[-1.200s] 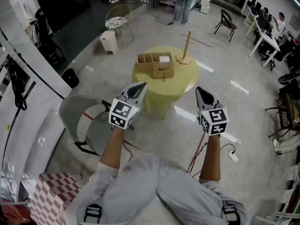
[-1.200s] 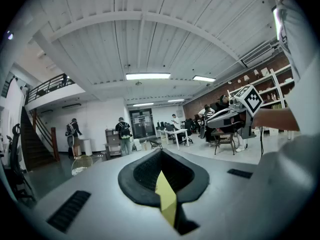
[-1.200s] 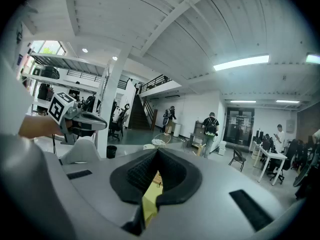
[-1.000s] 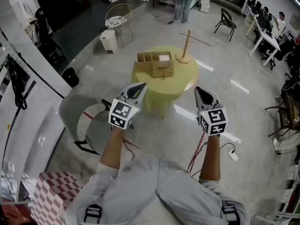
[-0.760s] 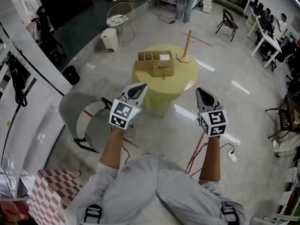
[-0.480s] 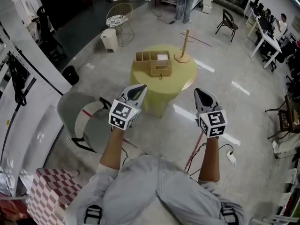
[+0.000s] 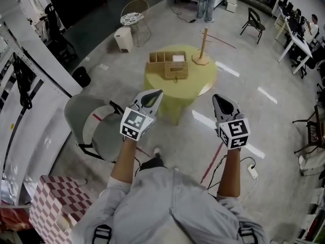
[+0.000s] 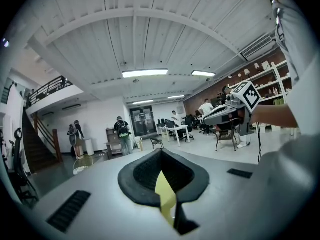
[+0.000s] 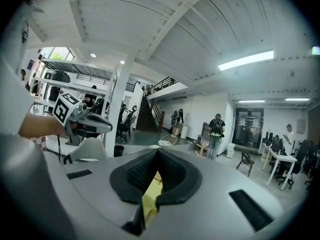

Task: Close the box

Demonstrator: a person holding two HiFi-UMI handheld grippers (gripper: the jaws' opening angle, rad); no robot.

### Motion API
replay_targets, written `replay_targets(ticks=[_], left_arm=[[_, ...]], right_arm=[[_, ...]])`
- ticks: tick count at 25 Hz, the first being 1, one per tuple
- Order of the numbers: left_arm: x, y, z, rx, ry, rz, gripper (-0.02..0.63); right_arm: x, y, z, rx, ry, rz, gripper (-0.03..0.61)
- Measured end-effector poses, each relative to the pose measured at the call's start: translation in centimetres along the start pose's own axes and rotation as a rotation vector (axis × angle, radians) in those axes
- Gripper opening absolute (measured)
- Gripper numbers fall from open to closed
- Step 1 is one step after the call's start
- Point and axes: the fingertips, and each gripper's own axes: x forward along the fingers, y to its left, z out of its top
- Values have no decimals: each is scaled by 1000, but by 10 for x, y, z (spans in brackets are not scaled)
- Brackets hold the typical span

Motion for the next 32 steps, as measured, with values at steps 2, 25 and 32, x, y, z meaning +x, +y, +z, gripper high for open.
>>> replay_targets(ticks=[2,25,32], left_arm=[[3,1,-3,-10,3,6,29],[129,124,-53,-151,18,21,29],[192,170,-63,-110,41,-36,29]], right_arm=[[2,-3,-3,5,0,4,15],[157,-74,-24,-13,37,-11,15],[227,-101,-22,-41,73,8,15]])
